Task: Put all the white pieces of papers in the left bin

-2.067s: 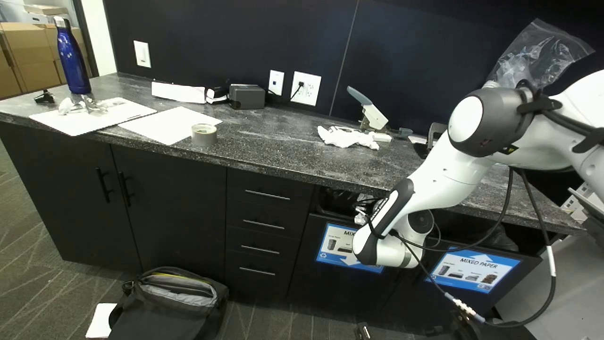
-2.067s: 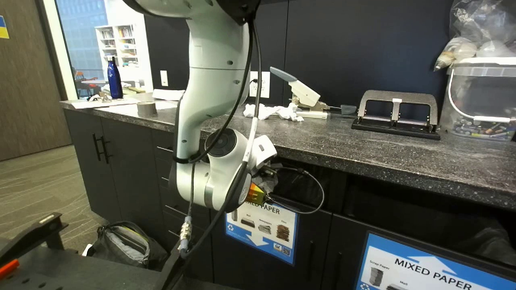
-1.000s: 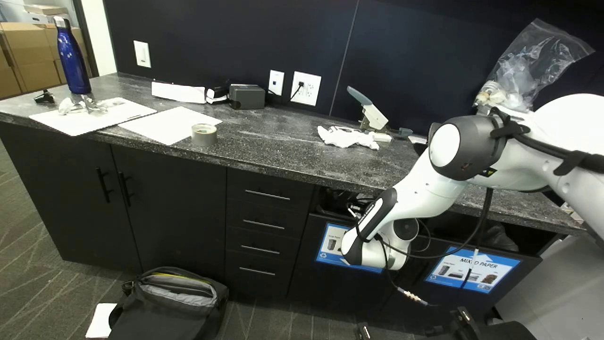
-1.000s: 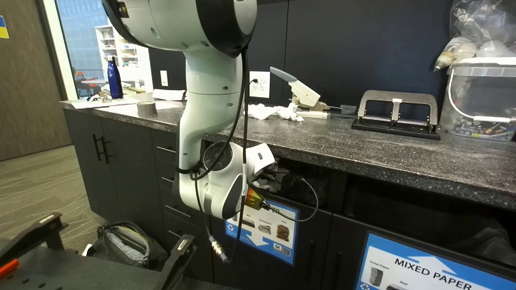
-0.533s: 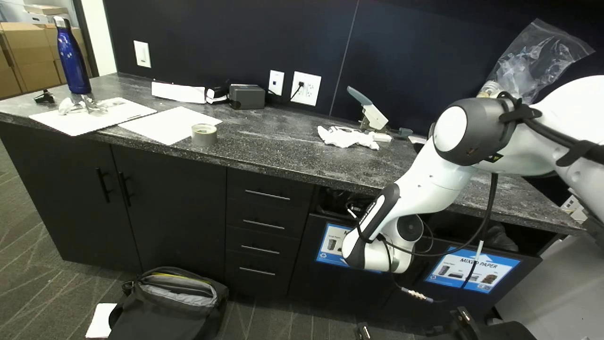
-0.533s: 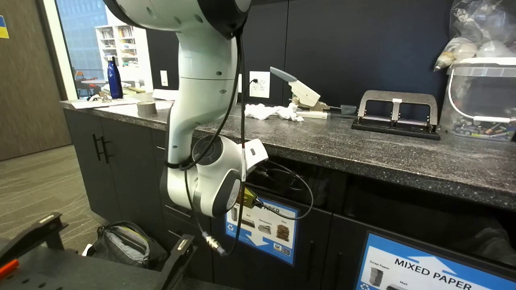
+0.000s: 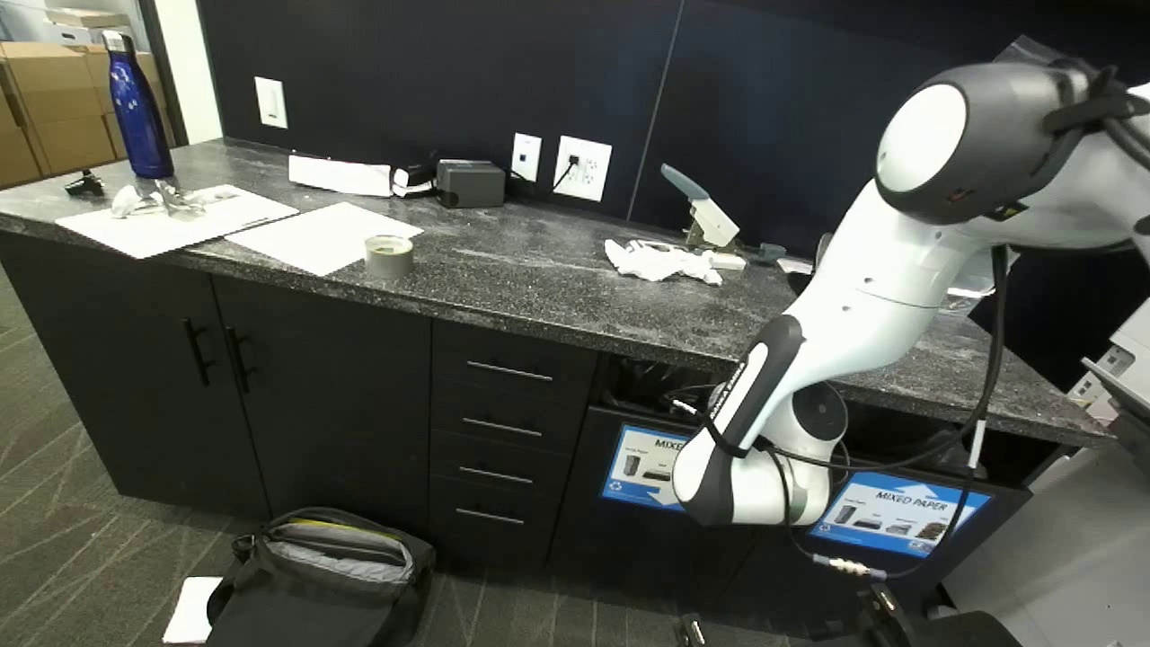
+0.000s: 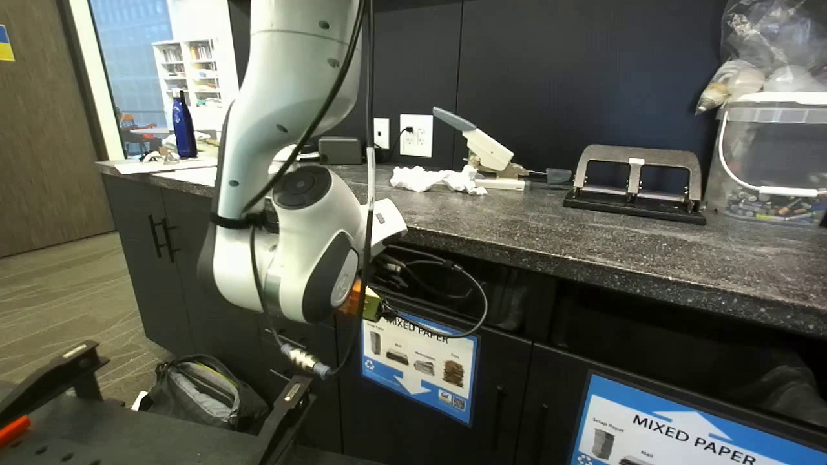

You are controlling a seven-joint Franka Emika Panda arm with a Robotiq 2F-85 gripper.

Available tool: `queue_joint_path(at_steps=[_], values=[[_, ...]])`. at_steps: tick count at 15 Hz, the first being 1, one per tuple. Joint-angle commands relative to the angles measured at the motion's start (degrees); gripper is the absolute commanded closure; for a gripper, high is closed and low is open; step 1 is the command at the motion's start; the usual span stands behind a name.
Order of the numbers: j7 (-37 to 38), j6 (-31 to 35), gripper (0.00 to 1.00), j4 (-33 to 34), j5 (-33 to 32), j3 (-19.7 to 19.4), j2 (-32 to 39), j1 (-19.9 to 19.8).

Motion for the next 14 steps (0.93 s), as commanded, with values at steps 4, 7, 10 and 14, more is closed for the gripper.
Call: queue_joint_path(at_steps=[4,7,10,14], values=[[-1.1,-20.9,0.00,-16.5,-11.5,0.8,-23.1,-1.0],[-1.7,-33.2,0.00,-16.0,-12.8,1.9,-32.7,-1.5],[-3.9,-43.0,0.00,-8.6,-11.8,3.1,-36.4,-2.0],[-5.9,-51.5,0.00,4.4,-12.7,2.1,-34.2,-2.5]])
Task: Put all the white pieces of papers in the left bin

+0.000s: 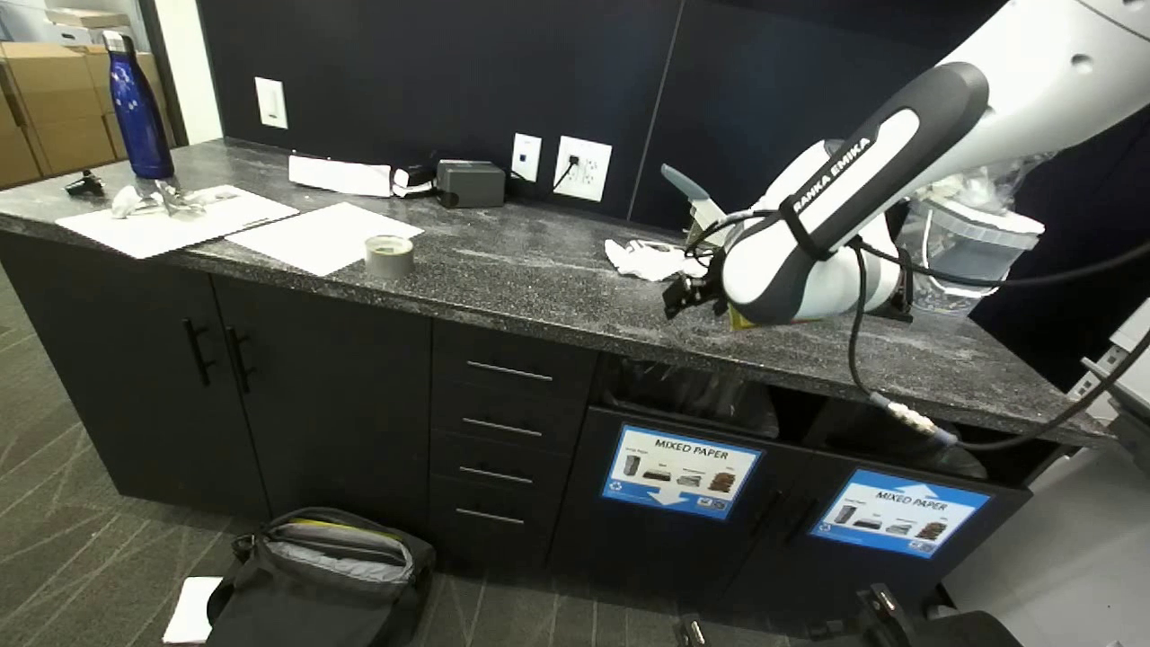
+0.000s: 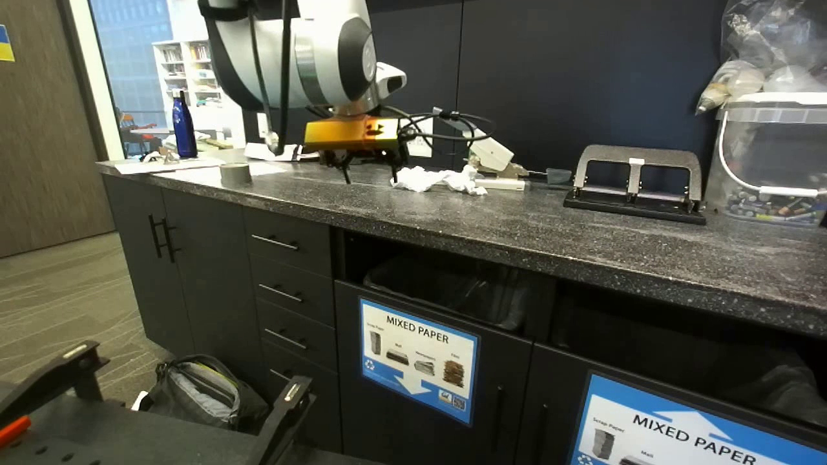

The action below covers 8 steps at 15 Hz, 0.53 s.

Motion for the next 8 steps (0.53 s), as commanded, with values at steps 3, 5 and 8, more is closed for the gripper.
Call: queue_joint_path(at_steps=[3,5,8], values=[[-8.4,-10.2,0.00,19.4,-1.9,1.5,7.8,-4.3],[-14.0,-14.8,0.00,26.4,-1.0,3.7,11.6,-7.4],[-23.8,-21.7,0.00,36.2,-0.3,6.9,17.3,-11.5]])
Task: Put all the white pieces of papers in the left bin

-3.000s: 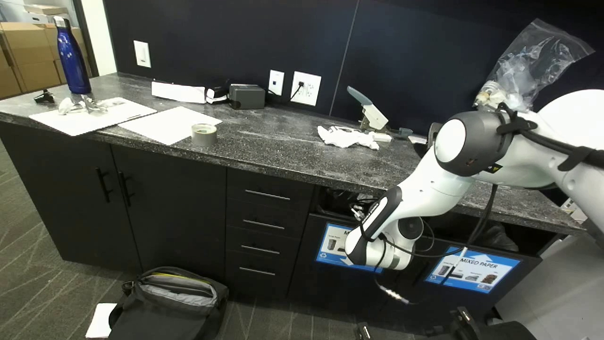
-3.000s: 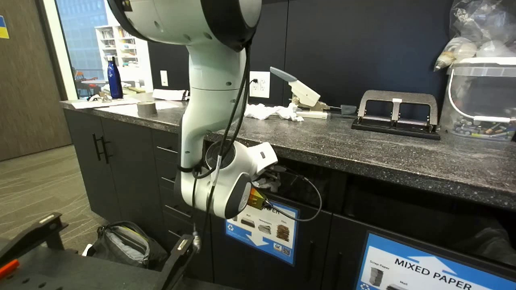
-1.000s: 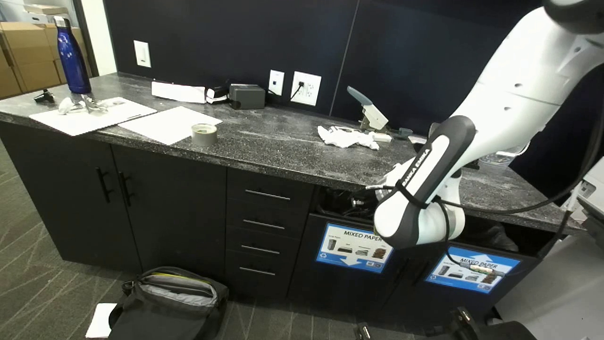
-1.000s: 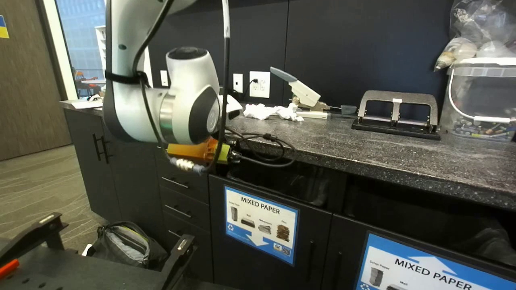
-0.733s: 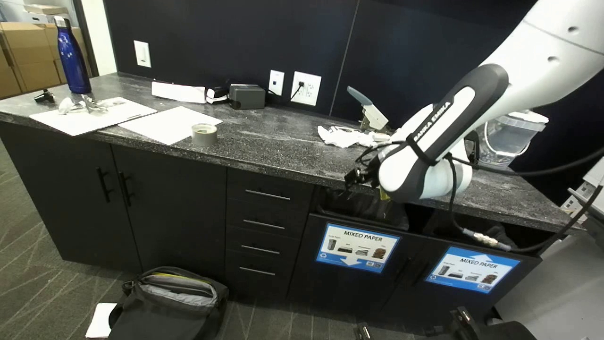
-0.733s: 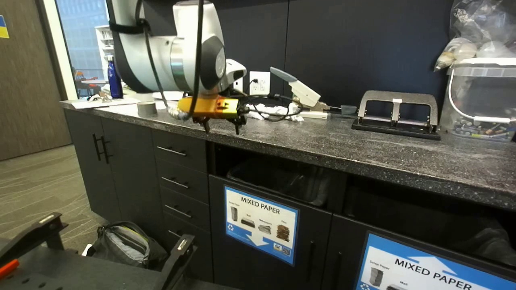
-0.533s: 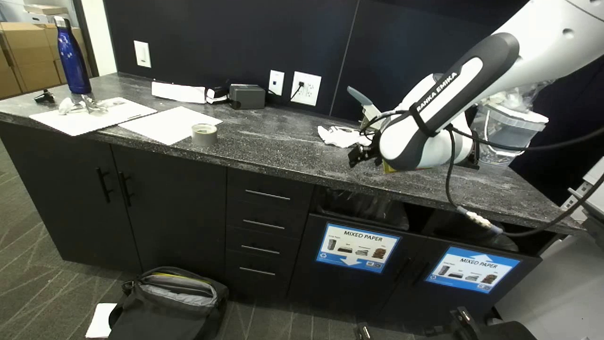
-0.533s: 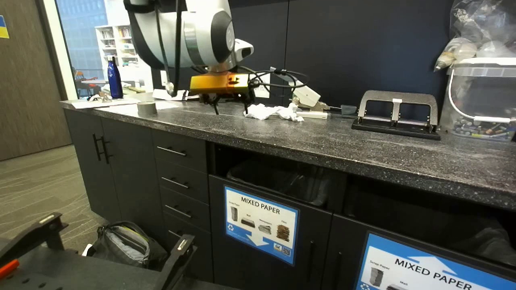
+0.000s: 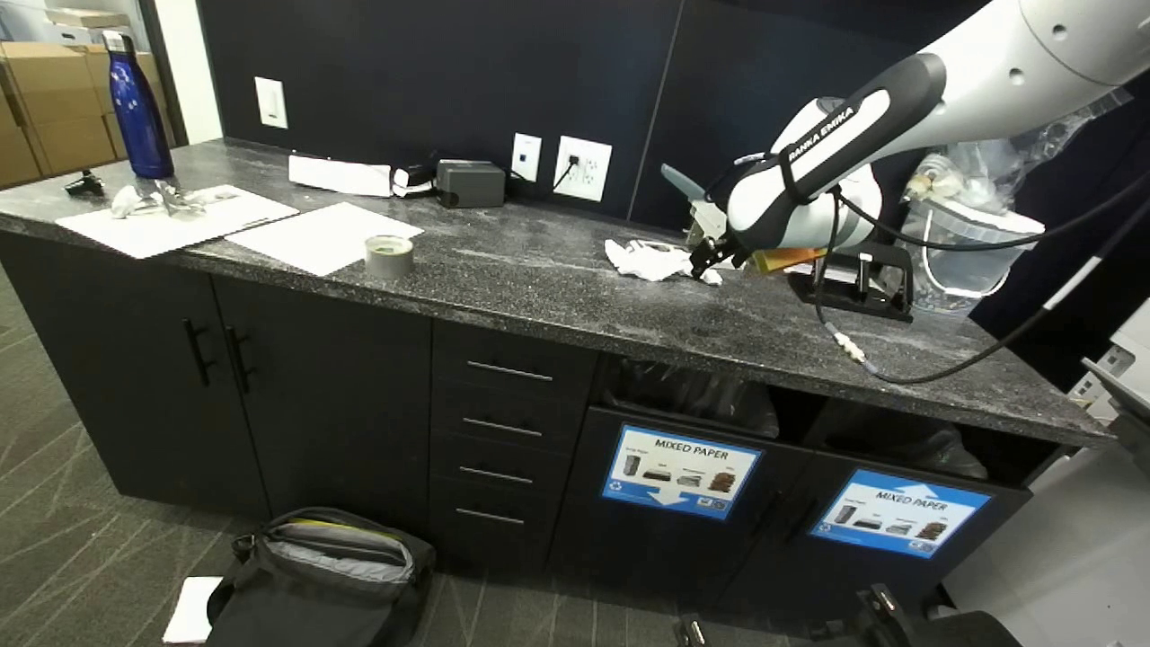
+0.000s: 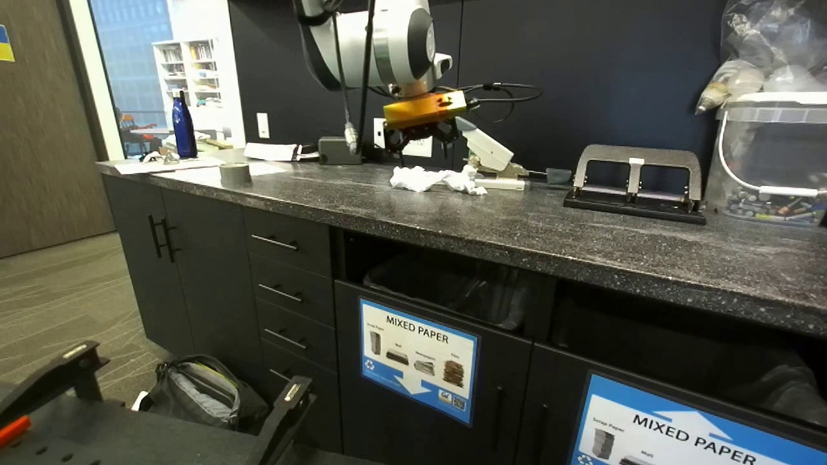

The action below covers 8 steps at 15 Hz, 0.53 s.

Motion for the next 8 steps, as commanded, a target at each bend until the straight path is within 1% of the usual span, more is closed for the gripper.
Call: queue_joint_path(at_steps=[1,3,5,6,8], values=[[-13.3,-8.5,0.00,14.5,2.3,3.8,8.6,-4.2],[-19.5,-13.8,0.00,20.8,2.6,4.1,12.1,-5.0],[-24.6,-17.4,0.00,27.0,3.3,3.7,15.6,-5.1],[-26.7,-18.7,0.00,30.0,4.0,3.6,17.3,-5.0],[-30.1,-19.1,0.00,35.8,6.2,3.9,21.0,-5.3]])
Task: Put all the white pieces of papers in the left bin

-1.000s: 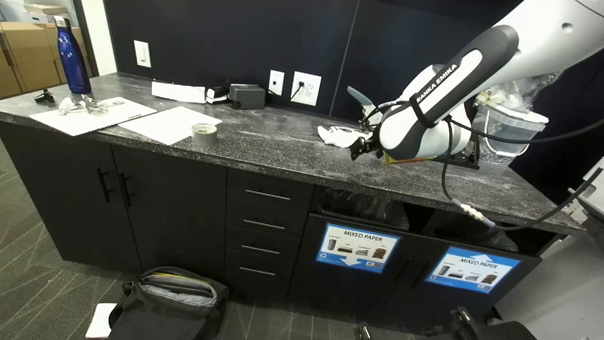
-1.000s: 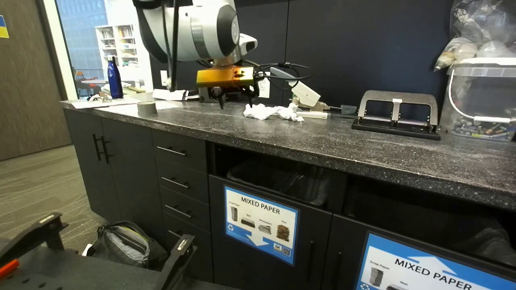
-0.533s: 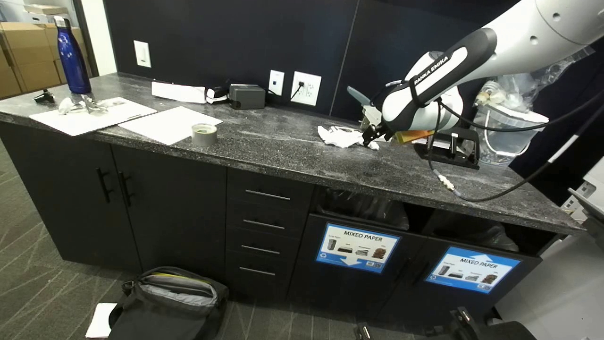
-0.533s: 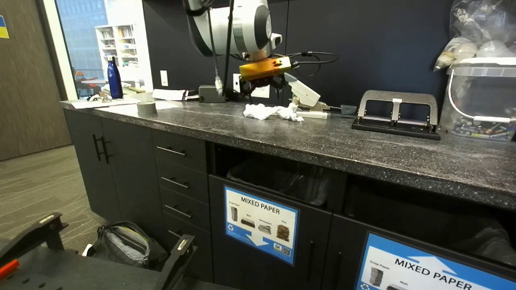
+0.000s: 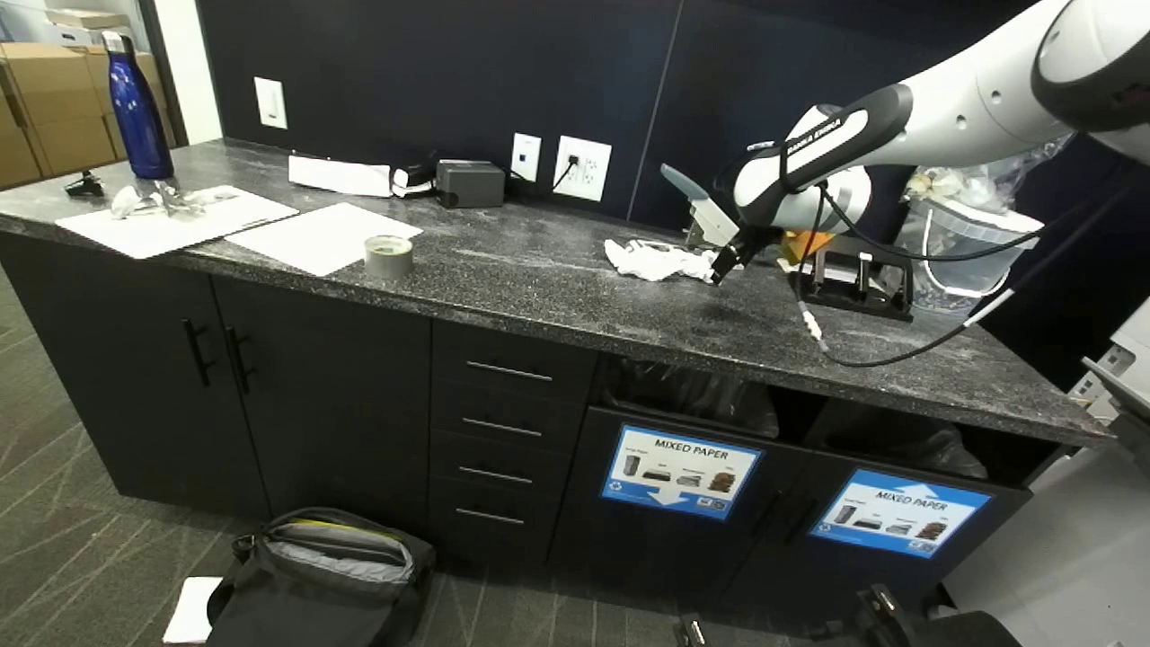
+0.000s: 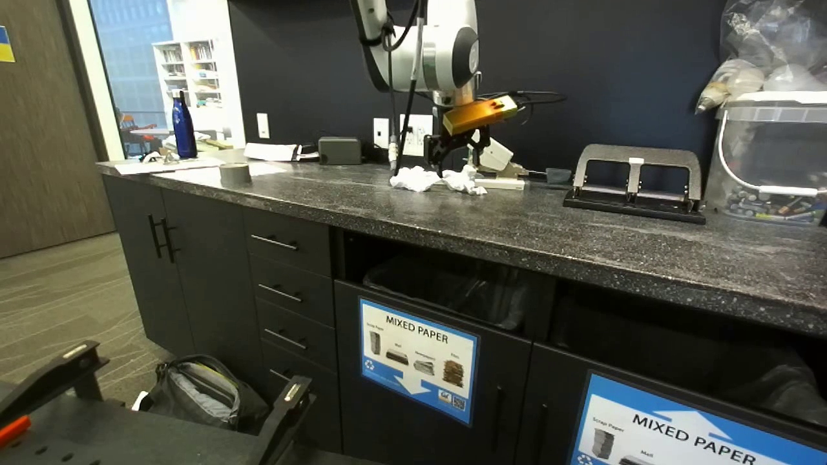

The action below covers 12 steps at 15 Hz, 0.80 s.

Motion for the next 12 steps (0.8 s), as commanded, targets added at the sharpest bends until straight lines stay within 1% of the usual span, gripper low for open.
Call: queue_joint_path(at_steps=[1,5,8,12], values=[[-7.5,-2.5,0.00,13.9,4.3,1.3,8.5,-0.5],[-12.6,-4.6,0.00,24.3,8.6,2.5,15.9,-0.9],[-14.6,-4.4,0.00,31.5,10.7,2.7,21.4,-0.6],[-15.6,-4.8,0.00,41.0,10.9,4.8,28.2,-1.2]])
